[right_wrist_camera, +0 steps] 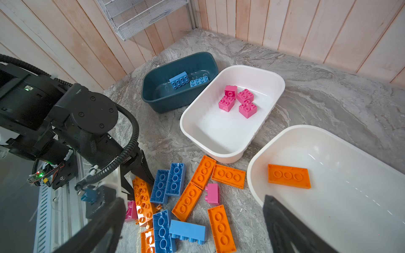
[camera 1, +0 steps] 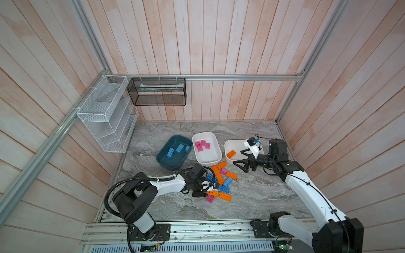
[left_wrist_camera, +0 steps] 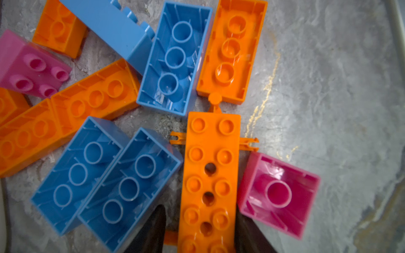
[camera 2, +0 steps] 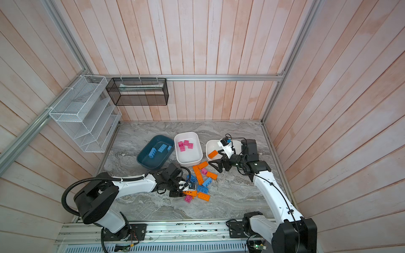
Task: Sort the legos into containers by color
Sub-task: 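Close the left gripper on the orange peg brick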
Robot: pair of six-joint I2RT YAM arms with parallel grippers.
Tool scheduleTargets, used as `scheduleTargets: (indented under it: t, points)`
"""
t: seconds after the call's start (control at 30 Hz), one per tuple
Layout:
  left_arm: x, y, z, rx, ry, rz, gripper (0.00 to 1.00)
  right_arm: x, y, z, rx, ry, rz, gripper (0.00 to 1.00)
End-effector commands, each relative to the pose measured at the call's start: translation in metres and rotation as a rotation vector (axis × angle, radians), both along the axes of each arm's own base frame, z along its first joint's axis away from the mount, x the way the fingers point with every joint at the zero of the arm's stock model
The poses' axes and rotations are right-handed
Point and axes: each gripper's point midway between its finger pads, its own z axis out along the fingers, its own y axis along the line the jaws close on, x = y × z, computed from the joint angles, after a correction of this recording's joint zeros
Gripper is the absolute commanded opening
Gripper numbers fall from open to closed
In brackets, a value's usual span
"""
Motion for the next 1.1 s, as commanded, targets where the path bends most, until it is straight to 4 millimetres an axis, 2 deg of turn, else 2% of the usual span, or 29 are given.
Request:
scheduleTargets:
  t: [0.0, 0.27, 0.57, 0.73, 0.93, 1.07]
  points:
    - [-0.004, -0.004, -0.001, 0.007, 0.015, -0.036, 0.48, 0.0, -0.001, -0.006, -0.002, 0.02, 0.002, 0.98]
    - [-0.01, 0.008, 0.004, 0.044, 0.022, -0.035, 0.36, -0.001, -0.003, -0.006, -0.008, 0.019, -0.006, 0.98]
    - [-0.02, 0.031, 0.012, 0.099, 0.043, 0.023, 0.37, 0.0, -0.004, -0.006, -0.007, 0.017, -0.008, 0.98]
    - [-0.021, 0.049, 0.006, 0.151, 0.048, 0.059, 0.37, 0.0, -0.003, -0.006, -0.001, 0.018, -0.006, 0.98]
    - [-0.018, 0.057, 0.0, 0.179, 0.036, 0.076, 0.38, -0.001, -0.003, -0.005, 0.0, 0.015, -0.005, 0.98]
    - [-0.016, 0.057, -0.003, 0.187, 0.034, 0.081, 0.42, -0.001, -0.003, -0.006, -0.001, 0.017, -0.006, 0.98]
